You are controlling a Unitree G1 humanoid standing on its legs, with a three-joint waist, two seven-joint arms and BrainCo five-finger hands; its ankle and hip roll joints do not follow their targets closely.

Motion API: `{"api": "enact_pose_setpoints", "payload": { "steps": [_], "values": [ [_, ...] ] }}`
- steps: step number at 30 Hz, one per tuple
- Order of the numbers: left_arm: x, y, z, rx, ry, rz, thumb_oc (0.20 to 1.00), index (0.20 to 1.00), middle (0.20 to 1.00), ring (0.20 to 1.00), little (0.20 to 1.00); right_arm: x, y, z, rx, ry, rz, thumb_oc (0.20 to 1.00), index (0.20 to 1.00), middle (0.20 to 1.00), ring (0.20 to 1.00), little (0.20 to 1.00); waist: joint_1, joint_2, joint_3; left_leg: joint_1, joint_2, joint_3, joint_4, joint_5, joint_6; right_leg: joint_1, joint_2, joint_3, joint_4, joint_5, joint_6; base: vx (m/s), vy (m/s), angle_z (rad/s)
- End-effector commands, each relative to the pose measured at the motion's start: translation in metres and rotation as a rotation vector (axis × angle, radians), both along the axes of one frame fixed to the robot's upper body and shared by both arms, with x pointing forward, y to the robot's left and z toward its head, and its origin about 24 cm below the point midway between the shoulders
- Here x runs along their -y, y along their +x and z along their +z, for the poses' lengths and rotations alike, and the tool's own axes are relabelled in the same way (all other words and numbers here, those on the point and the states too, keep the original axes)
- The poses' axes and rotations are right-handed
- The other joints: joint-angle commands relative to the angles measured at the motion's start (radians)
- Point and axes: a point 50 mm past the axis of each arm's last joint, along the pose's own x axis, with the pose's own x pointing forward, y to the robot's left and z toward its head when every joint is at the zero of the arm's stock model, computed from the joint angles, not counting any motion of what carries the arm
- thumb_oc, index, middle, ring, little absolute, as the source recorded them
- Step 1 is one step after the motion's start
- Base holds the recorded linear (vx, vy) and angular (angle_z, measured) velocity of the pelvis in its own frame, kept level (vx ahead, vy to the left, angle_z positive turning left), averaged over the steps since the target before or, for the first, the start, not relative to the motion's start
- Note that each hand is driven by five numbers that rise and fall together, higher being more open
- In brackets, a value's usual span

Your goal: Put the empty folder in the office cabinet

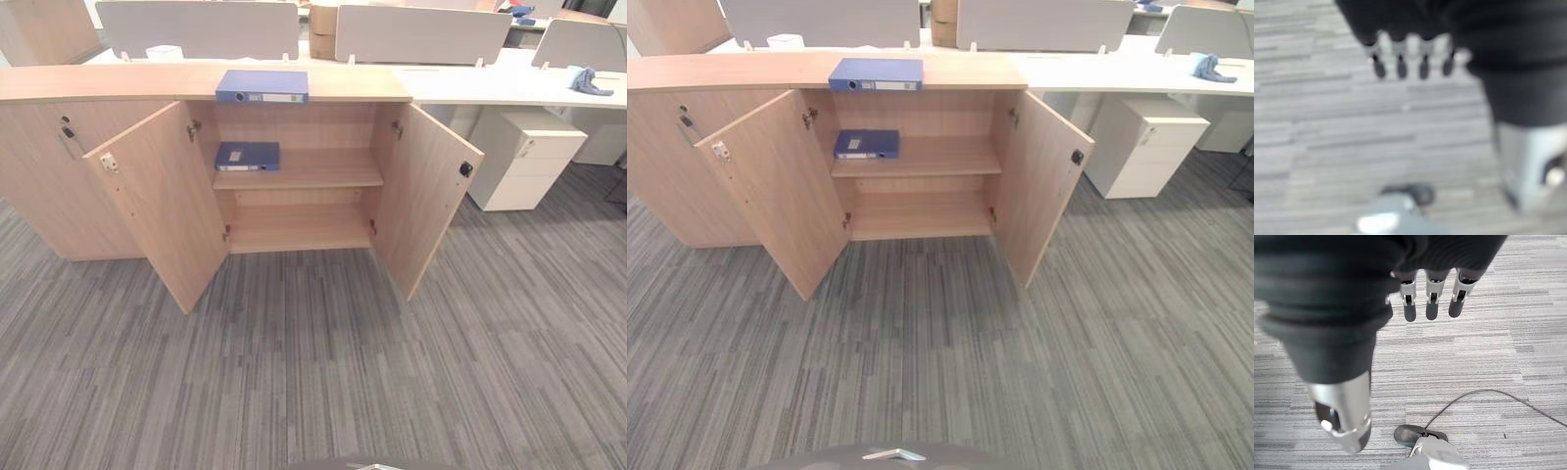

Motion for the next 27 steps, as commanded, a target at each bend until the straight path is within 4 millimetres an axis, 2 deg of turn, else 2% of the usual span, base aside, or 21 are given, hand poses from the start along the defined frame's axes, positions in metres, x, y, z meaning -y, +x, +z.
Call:
{"api": "enact_pose_setpoints", "payload": {
  "steps": [1, 12, 15, 16, 20, 23, 24, 25, 26, 27],
  "values": [
    [-0.004, 0.014, 0.001, 0.019, 0.025, 0.010, 1.000, 1.000, 1.000, 1.000, 1.000, 0.005, 0.015, 0.002, 0.004, -0.027, 0.064, 1.000, 1.000, 1.000, 1.000, 1.000, 0.017, 0.008, 0.024, -0.018, 0.013, 0.049, -0.001, -0.092, -0.045, -0.031, -0.054, -0.042, -0.001, -0.047, 0.084, 0.00, 0.000, 0.00],
    [-0.005, 0.020, 0.002, 0.042, 0.021, 0.062, 1.000, 1.000, 1.000, 1.000, 1.000, 0.007, 0.029, 0.004, 0.042, -0.039, 0.079, 1.000, 1.000, 1.000, 1.000, 1.000, 0.022, 0.009, 0.055, -0.036, 0.021, 0.047, -0.001, -0.088, -0.050, -0.034, -0.054, -0.070, -0.001, -0.049, 0.077, 0.04, -0.035, 0.02],
    [-0.012, 0.029, 0.005, 0.087, 0.033, 0.130, 1.000, 1.000, 1.000, 1.000, 1.000, 0.009, 0.039, 0.006, 0.075, -0.046, 0.067, 1.000, 1.000, 1.000, 1.000, 1.000, 0.020, 0.008, 0.081, -0.052, 0.040, 0.040, -0.001, -0.078, -0.060, -0.057, -0.047, -0.091, 0.029, -0.068, 0.063, 0.08, -0.136, 0.19],
    [-0.016, 0.033, 0.006, 0.110, 0.037, 0.156, 1.000, 1.000, 1.000, 1.000, 1.000, 0.010, 0.043, 0.007, 0.094, -0.046, 0.062, 1.000, 1.000, 1.000, 1.000, 1.000, 0.025, 0.004, 0.097, -0.053, 0.056, 0.040, 0.009, -0.067, -0.071, -0.063, -0.041, -0.095, 0.058, -0.092, 0.050, 0.08, -0.155, 0.26],
    [-0.023, 0.047, 0.010, 0.159, 0.053, 0.186, 1.000, 1.000, 1.000, 1.000, 1.000, 0.019, 0.052, 0.011, 0.123, -0.071, 0.060, 1.000, 1.000, 1.000, 1.000, 1.000, 0.036, -0.027, 0.149, -0.225, 0.067, 0.053, 0.301, -0.109, -0.080, -0.059, -0.053, -0.109, 0.085, -0.131, 0.017, 0.07, -0.174, 0.45],
    [-0.022, 0.046, 0.009, 0.154, 0.051, 0.180, 1.000, 1.000, 1.000, 1.000, 1.000, 0.030, 0.055, 0.014, 0.120, -0.102, 0.066, 1.000, 1.000, 1.000, 1.000, 1.000, 0.049, -0.035, 0.152, -0.356, 0.071, 0.080, 0.372, -0.078, -0.057, -0.037, -0.060, -0.118, 0.080, -0.150, 0.010, 0.19, -0.076, 0.17],
    [-0.020, 0.043, 0.008, 0.144, 0.046, 0.173, 1.000, 1.000, 1.000, 1.000, 1.000, 0.032, 0.055, 0.015, 0.118, -0.106, 0.069, 1.000, 1.000, 1.000, 1.000, 1.000, 0.056, -0.034, 0.145, -0.390, 0.070, 0.087, 0.353, -0.054, -0.057, -0.025, -0.058, -0.113, 0.076, -0.156, 0.015, 0.19, -0.018, 0.16],
    [-0.020, 0.042, 0.008, 0.143, 0.046, 0.173, 1.000, 1.000, 1.000, 1.000, 1.000, 0.032, 0.055, 0.015, 0.118, -0.106, 0.069, 1.000, 1.000, 1.000, 1.000, 1.000, 0.057, -0.035, 0.143, -0.390, 0.069, 0.088, 0.352, -0.054, -0.057, -0.026, -0.059, -0.113, 0.076, -0.157, 0.016, 0.36, 0.034, 0.14],
    [-0.014, 0.032, 0.005, 0.110, 0.035, 0.156, 1.000, 1.000, 1.000, 1.000, 1.000, 0.033, 0.055, 0.015, 0.119, -0.109, 0.076, 1.000, 1.000, 1.000, 1.000, 1.000, 0.073, -0.022, 0.129, -0.413, 0.075, 0.099, 0.271, 0.015, -0.073, 0.005, -0.051, -0.102, 0.065, -0.173, 0.026, 0.26, 0.035, -0.04],
    [-0.014, 0.032, 0.005, 0.110, 0.035, 0.156, 1.000, 1.000, 1.000, 1.000, 1.000, 0.033, 0.055, 0.015, 0.119, -0.109, 0.076, 1.000, 1.000, 1.000, 1.000, 1.000, 0.074, -0.024, 0.129, -0.408, 0.073, 0.101, 0.265, 0.018, -0.074, 0.006, -0.053, -0.101, 0.065, -0.174, 0.026, 0.50, 0.087, -0.06]
  ]
}}
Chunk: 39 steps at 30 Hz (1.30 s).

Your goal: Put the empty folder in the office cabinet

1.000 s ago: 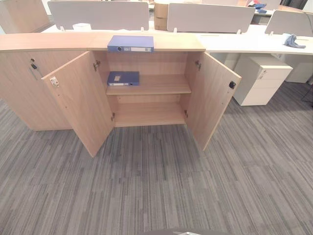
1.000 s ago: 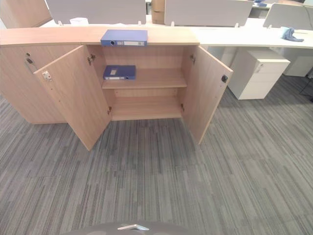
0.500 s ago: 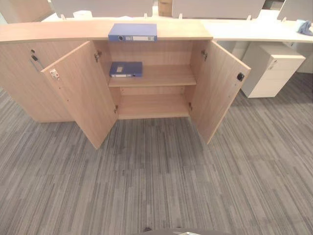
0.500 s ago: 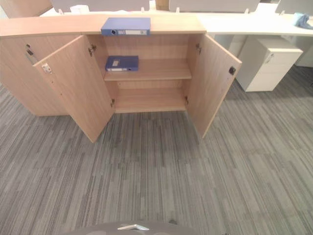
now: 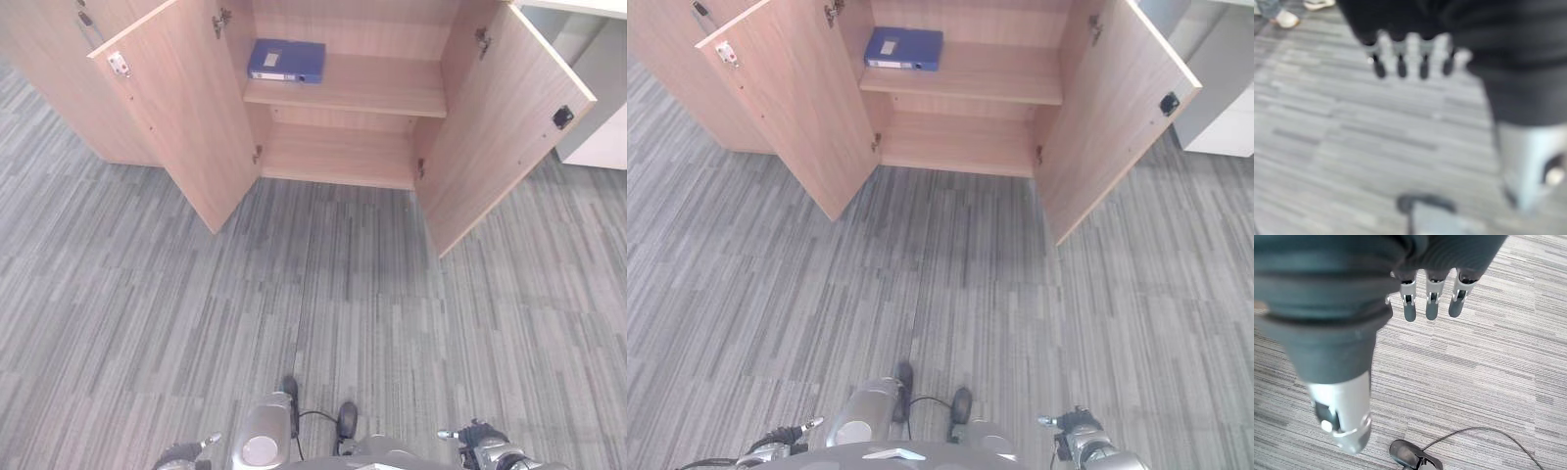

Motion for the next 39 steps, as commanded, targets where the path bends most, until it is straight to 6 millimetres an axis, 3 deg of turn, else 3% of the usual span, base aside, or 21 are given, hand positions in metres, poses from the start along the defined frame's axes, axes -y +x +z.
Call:
{"api": "enact_pose_setpoints", "payload": {
  "steps": [1, 5, 7, 10, 11, 13, 14, 15, 17, 18, 19, 20, 21, 22, 23, 24, 25, 26, 27, 30, 39],
  "values": [
    [0.000, -0.024, -0.003, -0.073, 0.015, -0.021, 1.000, 1.000, 1.000, 1.000, 1.000, 0.019, -0.030, -0.002, -0.064, -0.060, -0.011, 1.000, 1.000, 1.000, 1.000, 1.000, 0.013, 0.041, -0.095, -0.022, 0.043, 0.025, -0.139, 0.075, 0.007, 0.065, -0.021, -0.012, 0.061, -0.119, 0.134, 0.36, 0.080, -0.17],
    [0.003, -0.031, -0.005, -0.092, 0.005, -0.022, 1.000, 1.000, 1.000, 1.000, 1.000, 0.020, -0.029, -0.002, -0.057, -0.063, -0.019, 1.000, 1.000, 1.000, 1.000, 1.000, 0.039, 0.056, -0.099, -0.043, 0.049, 0.051, -0.264, 0.116, -0.004, 0.145, -0.029, 0.008, 0.052, -0.154, 0.145, 0.45, 0.121, -0.34],
    [0.005, -0.039, -0.006, -0.110, -0.003, -0.013, 1.000, 1.000, 1.000, 1.000, 1.000, 0.018, -0.034, -0.003, -0.074, -0.052, -0.022, 1.000, 1.000, 1.000, 1.000, 1.000, 0.066, 0.069, -0.124, -0.061, 0.059, 0.069, -0.299, 0.163, -0.017, 0.220, -0.048, 0.040, 0.049, -0.181, 0.165, 0.67, 0.236, -0.24],
    [0.003, -0.049, -0.006, -0.144, -0.004, -0.011, 1.000, 1.000, 1.000, 1.000, 1.000, 0.012, -0.045, -0.007, -0.110, -0.030, -0.027, 1.000, 1.000, 1.000, 1.000, 1.000, 0.079, 0.066, -0.162, -0.034, 0.039, 0.077, -0.290, 0.196, 0.006, 0.256, -0.085, 0.050, 0.076, -0.183, 0.186, 0.43, 0.178, -0.48],
    [0.002, -0.052, -0.006, -0.155, -0.003, -0.007, 1.000, 1.000, 1.000, 1.000, 1.000, 0.010, -0.051, -0.008, -0.123, -0.021, -0.038, 1.000, 1.000, 1.000, 1.000, 1.000, 0.079, 0.059, -0.177, -0.019, 0.019, 0.074, -0.284, 0.192, 0.020, 0.247, -0.112, 0.050, 0.129, -0.158, 0.200, 0.57, 0.301, -0.78],
    [-0.002, -0.055, -0.005, -0.173, 0.007, 0.000, 1.000, 1.000, 1.000, 1.000, 1.000, 0.008, -0.059, -0.010, -0.140, -0.003, -0.073, 1.000, 1.000, 1.000, 1.000, 1.000, 0.067, 0.044, -0.187, 0.036, -0.034, 0.084, -0.271, 0.151, 0.064, 0.172, -0.174, 0.062, 0.362, 0.009, 0.232, 0.52, 0.432, -0.41],
    [0.000, -0.049, -0.006, -0.161, -0.003, 0.006, 1.000, 1.000, 1.000, 1.000, 1.000, 0.007, -0.056, -0.010, -0.124, 0.006, -0.095, 1.000, 1.000, 1.000, 1.000, 1.000, 0.038, 0.066, -0.163, 0.129, -0.073, 0.091, -0.281, 0.089, 0.119, 0.042, -0.239, 0.062, 0.661, 0.231, 0.220, 0.52, 0.581, -0.21],
    [0.000, -0.044, -0.005, -0.149, -0.001, 0.001, 1.000, 1.000, 1.000, 1.000, 1.000, 0.005, -0.054, -0.010, -0.112, 0.011, -0.101, 1.000, 1.000, 1.000, 1.000, 1.000, 0.016, 0.081, -0.147, 0.192, -0.084, 0.090, -0.303, 0.064, 0.135, -0.030, -0.251, 0.051, 0.779, 0.244, 0.202, 0.54, 0.589, -0.04],
    [-0.003, -0.035, -0.004, -0.125, 0.007, 0.005, 1.000, 1.000, 1.000, 1.000, 1.000, 0.002, -0.047, -0.010, -0.080, 0.021, -0.125, 1.000, 1.000, 1.000, 1.000, 1.000, -0.024, 0.106, -0.128, 0.278, -0.086, 0.070, -0.320, 0.016, 0.145, -0.131, -0.265, -0.003, 0.847, 0.151, 0.167, 0.42, 0.273, -0.02],
    [-0.007, -0.027, -0.002, -0.099, 0.021, 0.009, 1.000, 1.000, 1.000, 1.000, 1.000, 0.000, -0.044, -0.010, -0.068, 0.028, -0.132, 1.000, 1.000, 1.000, 1.000, 1.000, -0.045, 0.119, -0.111, 0.313, -0.080, 0.062, -0.320, 0.001, 0.140, -0.179, -0.249, -0.030, 0.815, 0.089, 0.148, 0.26, 0.078, -0.01],
    [-0.007, -0.027, -0.002, -0.099, 0.021, 0.009, 1.000, 1.000, 1.000, 1.000, 1.000, 0.000, -0.044, -0.010, -0.067, 0.028, -0.132, 1.000, 1.000, 1.000, 1.000, 1.000, -0.048, 0.118, -0.108, 0.315, -0.081, 0.060, -0.320, 0.000, 0.140, -0.175, -0.250, -0.033, 0.816, 0.087, 0.147, 0.38, 0.006, 0.05],
    [-0.007, -0.015, -0.001, -0.058, 0.028, -0.006, 1.000, 1.000, 1.000, 1.000, 1.000, -0.002, -0.039, -0.009, -0.047, 0.033, -0.124, 1.000, 1.000, 1.000, 1.000, 1.000, -0.073, 0.120, -0.094, 0.363, -0.077, 0.043, -0.320, -0.025, 0.131, -0.225, -0.220, -0.068, 0.670, 0.050, 0.144, 0.40, -0.056, 0.26],
    [-0.007, -0.006, 0.000, -0.026, 0.034, -0.012, 1.000, 1.000, 1.000, 1.000, 1.000, -0.001, -0.036, -0.008, -0.031, 0.032, -0.130, 1.000, 1.000, 1.000, 1.000, 1.000, -0.091, 0.116, -0.086, 0.387, -0.080, 0.033, -0.320, -0.042, 0.124, -0.252, -0.186, -0.067, 0.566, 0.054, 0.149, 0.40, -0.053, 0.43],
    [-0.007, -0.006, 0.000, -0.026, 0.034, -0.012, 1.000, 1.000, 1.000, 1.000, 1.000, -0.001, -0.036, -0.008, -0.031, 0.032, -0.130, 1.000, 1.000, 1.000, 1.000, 1.000, -0.092, 0.118, -0.083, 0.390, -0.078, 0.032, -0.320, -0.043, 0.123, -0.247, -0.184, -0.069, 0.562, 0.055, 0.148, 0.50, -0.164, 0.44],
    [-0.008, 0.007, 0.003, 0.018, 0.053, -0.035, 1.000, 1.000, 1.000, 1.000, 1.000, -0.001, -0.040, -0.009, -0.038, 0.030, -0.147, 1.000, 1.000, 1.000, 1.000, 1.000, -0.121, 0.093, -0.085, 0.443, -0.090, -0.003, -0.320, -0.091, 0.097, -0.262, -0.127, -0.035, 0.275, 0.093, 0.186, 0.53, -0.181, 0.40],
    [-0.010, 0.013, 0.005, 0.036, 0.063, -0.043, 1.000, 1.000, 1.000, 1.000, 1.000, 0.000, -0.046, -0.010, -0.053, 0.028, -0.164, 1.000, 1.000, 1.000, 1.000, 1.000, -0.139, 0.084, -0.081, 0.470, -0.088, -0.025, -0.320, -0.114, 0.085, -0.265, -0.111, 0.009, 0.183, 0.126, 0.210, 0.52, -0.179, 0.45],
    [-0.010, 0.013, 0.005, 0.037, 0.063, -0.043, 1.000, 1.000, 1.000, 1.000, 1.000, 0.000, -0.045, -0.010, -0.053, 0.028, -0.164, 1.000, 1.000, 1.000, 1.000, 1.000, -0.140, 0.084, -0.081, 0.469, -0.089, -0.026, -0.320, -0.113, 0.085, -0.264, -0.111, 0.008, 0.179, 0.130, 0.210, 0.31, -0.086, 1.09],
    [-0.009, 0.017, 0.006, 0.047, 0.064, -0.054, 1.000, 1.000, 1.000, 1.000, 1.000, 0.001, -0.050, -0.011, -0.066, 0.029, -0.178, 1.000, 1.000, 1.000, 1.000, 1.000, -0.151, 0.077, -0.083, 0.486, -0.085, -0.043, -0.320, -0.127, 0.078, -0.274, -0.101, 0.048, 0.135, 0.148, 0.223, 0.40, -0.133, 1.54],
    [-0.005, 0.018, 0.005, 0.049, 0.072, -0.100, 1.000, 1.000, 1.000, 1.000, 1.000, 0.001, -0.064, -0.012, -0.104, 0.030, -0.213, 1.000, 1.000, 1.000, 1.000, 1.000, -0.158, 0.062, -0.092, 0.512, -0.088, -0.083, -0.320, -0.152, 0.075, -0.263, -0.083, 0.082, 0.094, 0.167, 0.226, 0.54, -0.210, 1.57],
    [0.002, 0.015, 0.003, 0.033, 0.061, -0.126, 1.000, 1.000, 1.000, 1.000, 1.000, 0.005, -0.080, -0.013, -0.144, 0.021, -0.250, 1.000, 1.000, 1.000, 1.000, 1.000, -0.170, 0.060, -0.120, 0.539, -0.061, -0.109, -0.320, -0.169, 0.067, -0.212, -0.063, 0.086, 0.074, 0.167, 0.210, 0.44, -0.230, 1.36],
    [0.015, 0.006, -0.002, 0.001, 0.016, -0.120, 1.000, 1.000, 1.000, 1.000, 1.000, 0.021, -0.075, -0.009, -0.106, -0.018, -0.295, 1.000, 1.000, 1.000, 1.000, 1.000, -0.184, 0.077, -0.169, 0.558, 0.008, -0.108, -0.277, -0.145, 0.024, -0.144, 0.011, 0.079, 0.045, 0.115, 0.164, 0.24, -0.153, 0.06]
  ]
}}
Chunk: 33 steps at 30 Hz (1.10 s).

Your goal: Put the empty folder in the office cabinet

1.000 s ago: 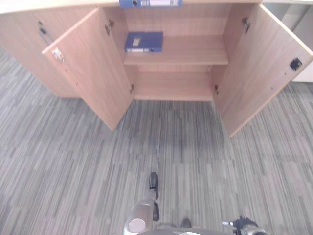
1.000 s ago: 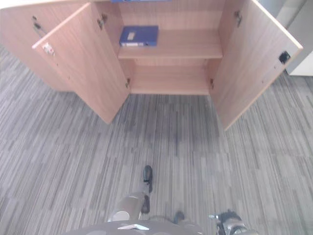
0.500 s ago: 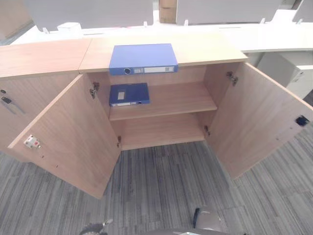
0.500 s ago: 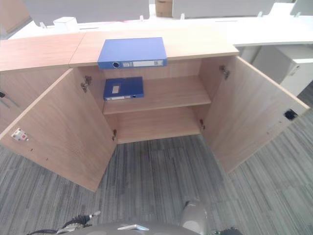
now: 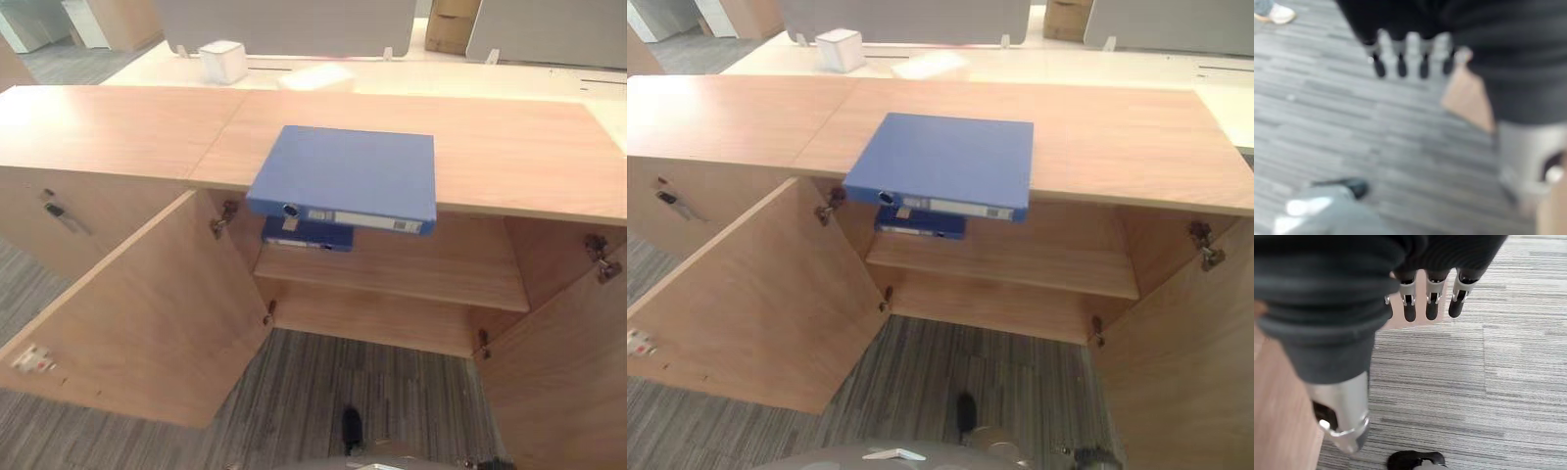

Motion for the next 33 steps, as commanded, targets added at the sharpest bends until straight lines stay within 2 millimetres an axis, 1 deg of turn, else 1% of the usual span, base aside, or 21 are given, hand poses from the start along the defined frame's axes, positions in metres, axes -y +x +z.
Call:
{"api": "enact_pose_setpoints", "payload": {
  "steps": [1, 3, 6, 7, 10, 15, 20, 27, 31, 33],
  "values": [
    [-0.014, 0.017, 0.005, 0.036, 0.045, -0.005, 1.000, 1.000, 1.000, 1.000, 1.000, 0.010, -0.019, 0.000, -0.056, -0.041, -0.049, 1.000, 1.000, 1.000, 1.000, 1.000, -0.046, 0.006, -0.015, -0.028, 0.022, 0.001, -0.111, 0.090, 0.000, -0.001, -0.080, -0.047, 0.031, -0.088, 0.197, 0.20, -0.131, -0.64],
    [-0.014, 0.017, 0.005, 0.038, 0.037, 0.008, 1.000, 1.000, 1.000, 1.000, 1.000, 0.012, -0.015, 0.001, -0.039, -0.045, -0.046, 1.000, 1.000, 1.000, 1.000, 1.000, -0.048, 0.012, -0.028, -0.024, 0.036, 0.002, -0.105, 0.106, -0.011, 0.014, -0.065, -0.048, 0.028, -0.108, 0.187, 0.18, -0.123, -0.46],
    [-0.014, 0.017, 0.005, 0.036, 0.036, 0.012, 1.000, 1.000, 1.000, 1.000, 1.000, 0.012, -0.015, 0.002, -0.041, -0.047, -0.044, 1.000, 1.000, 1.000, 1.000, 1.000, -0.048, 0.017, -0.032, -0.023, 0.043, 0.001, -0.102, 0.113, -0.015, 0.020, -0.059, -0.051, 0.029, -0.120, 0.182, 0.09, -0.058, -0.01],
    [-0.016, 0.015, 0.005, 0.030, 0.040, 0.015, 1.000, 1.000, 1.000, 1.000, 1.000, 0.012, -0.018, 0.001, -0.054, -0.046, -0.039, 1.000, 1.000, 1.000, 1.000, 1.000, -0.046, 0.023, -0.036, -0.021, 0.048, 0.004, -0.100, 0.118, -0.019, 0.027, -0.053, -0.053, 0.030, -0.131, 0.177, 0.08, -0.039, -0.04],
    [-0.018, 0.010, 0.004, 0.016, 0.045, 0.015, 1.000, 1.000, 1.000, 1.000, 1.000, 0.012, -0.022, 0.001, -0.072, -0.045, -0.034, 1.000, 1.000, 1.000, 1.000, 1.000, -0.044, 0.030, -0.041, -0.020, 0.051, 0.004, -0.100, 0.136, -0.021, 0.039, -0.049, -0.056, 0.024, -0.137, 0.173, 0.07, -0.023, -0.03],
    [-0.019, 0.001, 0.003, -0.017, 0.045, 0.017, 1.000, 1.000, 1.000, 1.000, 1.000, 0.009, -0.029, -0.001, -0.098, -0.040, -0.026, 1.000, 1.000, 1.000, 1.000, 1.000, -0.042, 0.037, -0.047, -0.011, 0.047, 0.000, -0.111, 0.139, -0.020, 0.051, -0.048, -0.054, 0.020, -0.141, 0.169, 0.03, 0.000, -0.04],
    [-0.016, -0.006, 0.001, -0.041, 0.038, 0.014, 1.000, 1.000, 1.000, 1.000, 1.000, 0.007, -0.033, -0.002, -0.113, -0.039, -0.022, 1.000, 1.000, 1.000, 1.000, 1.000, -0.044, 0.041, -0.053, -0.002, 0.042, 0.007, -0.122, 0.127, -0.016, 0.065, -0.047, -0.047, 0.009, -0.139, 0.170, -0.01, 0.024, 0.03],
    [-0.014, -0.008, 0.001, -0.041, 0.030, 0.022, 1.000, 1.000, 1.000, 1.000, 1.000, 0.008, -0.036, -0.002, -0.120, -0.040, -0.025, 1.000, 1.000, 1.000, 1.000, 1.000, -0.046, 0.036, -0.051, 0.006, 0.035, 0.020, -0.134, 0.111, -0.012, 0.059, -0.054, -0.048, 0.011, -0.124, 0.179, -0.05, 0.031, 0.00],
    [-0.013, -0.001, 0.002, -0.024, 0.028, 0.012, 1.000, 1.000, 1.000, 1.000, 1.000, 0.007, -0.035, -0.002, -0.117, -0.039, -0.033, 1.000, 1.000, 1.000, 1.000, 1.000, -0.049, 0.025, -0.039, 0.000, 0.018, 0.030, -0.148, 0.061, 0.008, 0.017, -0.067, -0.040, 0.027, -0.093, 0.191, -0.15, 0.077, -0.04],
    [-0.014, 0.002, 0.002, -0.013, 0.031, 0.008, 1.000, 1.000, 1.000, 1.000, 1.000, 0.007, -0.032, -0.002, -0.110, -0.038, -0.037, 1.000, 1.000, 1.000, 1.000, 1.000, -0.051, 0.019, -0.028, -0.008, 0.008, 0.034, -0.154, 0.048, 0.018, -0.006, -0.075, -0.038, 0.035, -0.077, 0.197, -0.18, 0.090, -0.10]
  ]
}}
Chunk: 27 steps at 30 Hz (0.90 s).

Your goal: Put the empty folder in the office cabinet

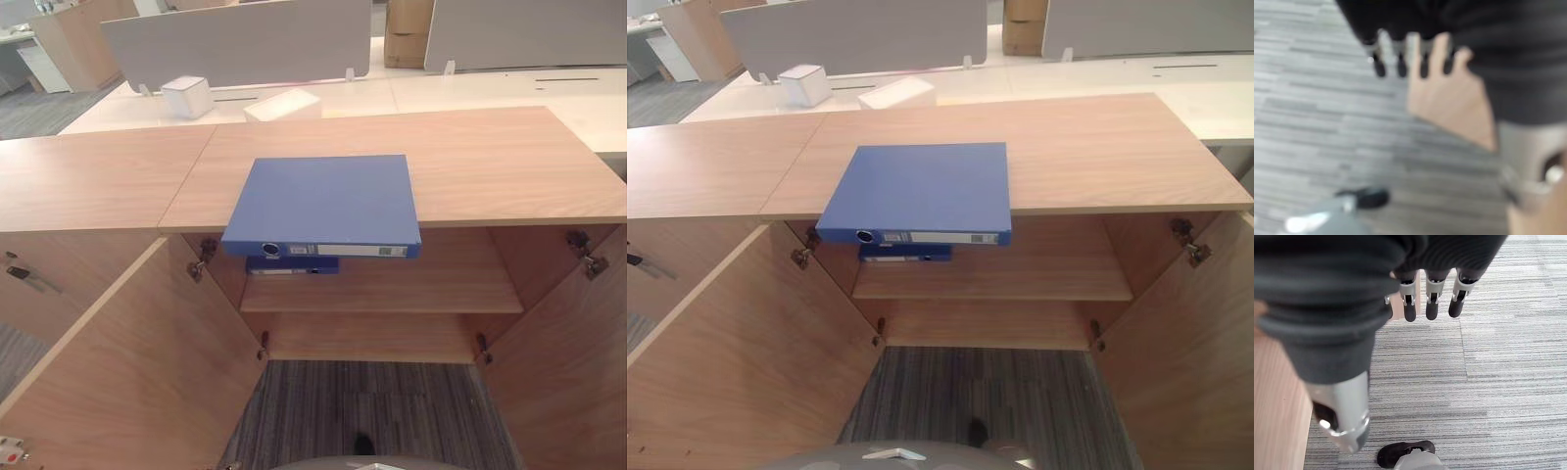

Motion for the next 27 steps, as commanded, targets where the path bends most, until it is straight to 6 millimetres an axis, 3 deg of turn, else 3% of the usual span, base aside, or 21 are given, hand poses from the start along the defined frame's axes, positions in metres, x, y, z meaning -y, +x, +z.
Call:
{"api": "enact_pose_setpoints", "payload": {
  "steps": [1, 11, 13, 15, 19, 22, 23, 27],
  "values": [
    [-0.015, 0.011, 0.004, 0.026, 0.047, -0.006, 1.000, 1.000, 1.000, 1.000, 1.000, 0.003, 0.010, 0.001, 0.007, -0.018, -0.038, 1.000, 1.000, 1.000, 1.000, 1.000, -0.008, -0.063, 0.007, 0.048, -0.037, 0.025, -0.017, -0.028, 0.021, -0.058, -0.099, -0.041, 0.048, -0.008, 0.131, -0.19, 0.090, -0.13],
    [-0.025, 0.018, 0.007, 0.048, 0.077, -0.011, 1.000, 1.000, 1.000, 1.000, 1.000, -0.011, 0.013, -0.002, 0.006, 0.020, -0.019, 1.000, 1.000, 1.000, 1.000, 1.000, -0.017, -0.091, 0.082, -0.009, -0.117, 0.046, -0.019, -0.014, 0.066, -0.156, -0.154, 0.010, 0.066, 0.092, 0.194, -0.20, 0.137, -0.10],
    [-0.028, 0.014, 0.007, 0.036, 0.085, 0.001, 1.000, 1.000, 1.000, 1.000, 1.000, -0.014, 0.014, -0.003, 0.008, 0.032, -0.021, 1.000, 1.000, 1.000, 1.000, 1.000, -0.020, -0.089, 0.102, -0.024, -0.116, 0.064, -0.019, 0.000, 0.066, -0.176, -0.162, 0.005, 0.080, 0.091, 0.205, -0.25, 0.113, -0.16],
    [-0.031, 0.017, 0.008, 0.045, 0.089, 0.001, 1.000, 1.000, 1.000, 1.000, 1.000, -0.017, 0.012, -0.004, 0.000, 0.036, -0.020, 1.000, 1.000, 1.000, 1.000, 1.000, -0.023, -0.072, 0.125, -0.051, -0.098, 0.077, -0.019, 0.026, 0.069, -0.187, -0.166, 0.006, 0.173, 0.029, 0.199, -0.25, 0.066, -0.16],
    [-0.035, 0.009, 0.008, 0.018, 0.100, 0.003, 1.000, 1.000, 1.000, 1.000, 1.000, -0.019, 0.003, -0.005, -0.030, 0.045, -0.022, 1.000, 1.000, 1.000, 1.000, 1.000, 0.006, -0.047, 0.111, -0.104, -0.073, 0.075, -0.019, 0.060, 0.079, -0.140, -0.199, 0.025, 0.366, -0.086, 0.153, -0.15, 0.006, -0.12],
    [-0.036, 0.005, 0.007, 0.006, 0.101, 0.011, 1.000, 1.000, 1.000, 1.000, 1.000, -0.018, -0.001, -0.005, -0.047, 0.042, -0.012, 1.000, 1.000, 1.000, 1.000, 1.000, 0.024, -0.059, 0.097, -0.121, -0.080, 0.084, -0.019, 0.061, 0.077, -0.053, -0.221, 0.023, 0.303, -0.100, 0.155, -0.05, -0.063, -0.27],
    [-0.038, 0.002, 0.007, -0.003, 0.101, 0.031, 1.000, 1.000, 1.000, 1.000, 1.000, -0.019, -0.001, -0.005, -0.053, 0.038, 0.013, 1.000, 1.000, 1.000, 1.000, 1.000, 0.042, -0.082, 0.070, -0.140, -0.089, 0.105, -0.019, 0.056, 0.073, -0.003, -0.223, 0.016, 0.201, -0.111, 0.173, -0.03, -0.124, -0.26],
    [-0.031, -0.002, 0.005, -0.012, 0.080, 0.032, 1.000, 1.000, 1.000, 1.000, 1.000, -0.023, 0.008, -0.005, -0.012, 0.044, 0.026, 1.000, 1.000, 1.000, 1.000, 1.000, 0.052, -0.098, 0.047, -0.157, -0.077, 0.134, -0.019, 0.063, 0.063, 0.032, -0.192, 0.040, 0.064, -0.099, 0.178, -0.03, -0.148, -0.43]
  ]
}}
